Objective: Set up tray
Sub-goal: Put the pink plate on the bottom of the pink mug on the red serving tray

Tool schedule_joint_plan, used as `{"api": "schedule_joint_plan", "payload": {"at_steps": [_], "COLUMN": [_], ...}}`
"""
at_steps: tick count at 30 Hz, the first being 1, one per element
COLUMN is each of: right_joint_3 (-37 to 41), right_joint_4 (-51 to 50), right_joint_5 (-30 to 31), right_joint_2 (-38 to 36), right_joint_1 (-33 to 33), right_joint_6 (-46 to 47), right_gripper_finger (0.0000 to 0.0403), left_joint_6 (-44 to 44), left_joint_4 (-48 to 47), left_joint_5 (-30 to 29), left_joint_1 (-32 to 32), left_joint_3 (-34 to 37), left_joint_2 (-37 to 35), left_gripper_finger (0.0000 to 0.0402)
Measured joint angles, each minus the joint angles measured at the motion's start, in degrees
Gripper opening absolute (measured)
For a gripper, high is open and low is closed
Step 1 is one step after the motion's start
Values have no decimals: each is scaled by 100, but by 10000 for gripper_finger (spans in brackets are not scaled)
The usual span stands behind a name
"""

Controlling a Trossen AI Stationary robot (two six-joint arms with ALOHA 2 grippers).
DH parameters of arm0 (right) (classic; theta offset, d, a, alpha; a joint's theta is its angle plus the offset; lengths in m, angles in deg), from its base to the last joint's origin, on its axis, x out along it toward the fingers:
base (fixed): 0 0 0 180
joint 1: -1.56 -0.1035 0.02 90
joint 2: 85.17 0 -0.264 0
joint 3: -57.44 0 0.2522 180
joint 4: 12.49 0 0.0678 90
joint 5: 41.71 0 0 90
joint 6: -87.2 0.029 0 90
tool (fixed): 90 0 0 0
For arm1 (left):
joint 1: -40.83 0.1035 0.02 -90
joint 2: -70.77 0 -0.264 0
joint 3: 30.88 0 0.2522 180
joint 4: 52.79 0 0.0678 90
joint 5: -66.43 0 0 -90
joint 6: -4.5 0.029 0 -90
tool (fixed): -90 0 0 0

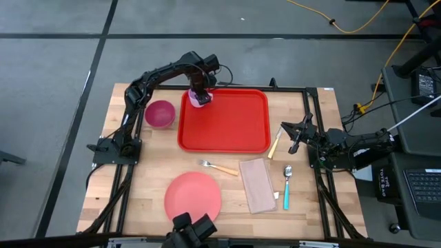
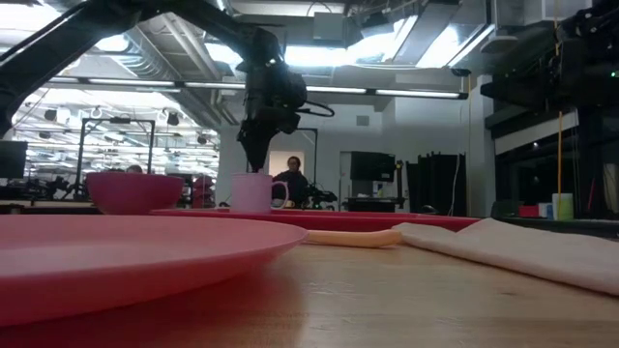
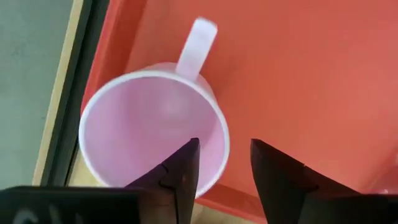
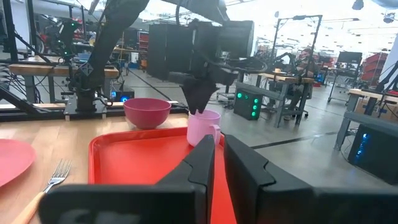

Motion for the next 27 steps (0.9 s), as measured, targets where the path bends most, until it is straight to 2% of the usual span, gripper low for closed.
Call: {"api": "schedule_joint_plan", "payload": {"at_steps": [7, 11, 15, 18, 22, 27], "right_joint_3": [-2, 0, -2, -2, -1, -2], "right_joint_4": [-167, -189, -190, -191, -192, -192], "right_joint_5": [0, 0, 0, 2, 0, 0], "right_joint_2": [-2, -2, -2, -2, -2, -2], "right_joint_1": [2, 0, 1, 0, 1, 1], "right_joint_6": [0, 37, 149, 139, 131, 126], "right_gripper_finger": [42, 42, 42, 42, 42, 42], "left_joint_6": [-93, -94, -237, -478, -494, -649], "left_joint_4": [-1074, -1209, -1203, -1115, -315, 1078], "left_joint_5": [0, -64, -388, -877, -1277, -1251], "left_joint_1": [0, -2, -36, -137, -290, -462], "left_joint_3": [-526, -560, -560, -483, 143, 1706], "left_joint_2": [-7, -165, -423, -689, -1244, -2143], "left_gripper_finger": [135, 136, 133, 129, 124, 122]}}
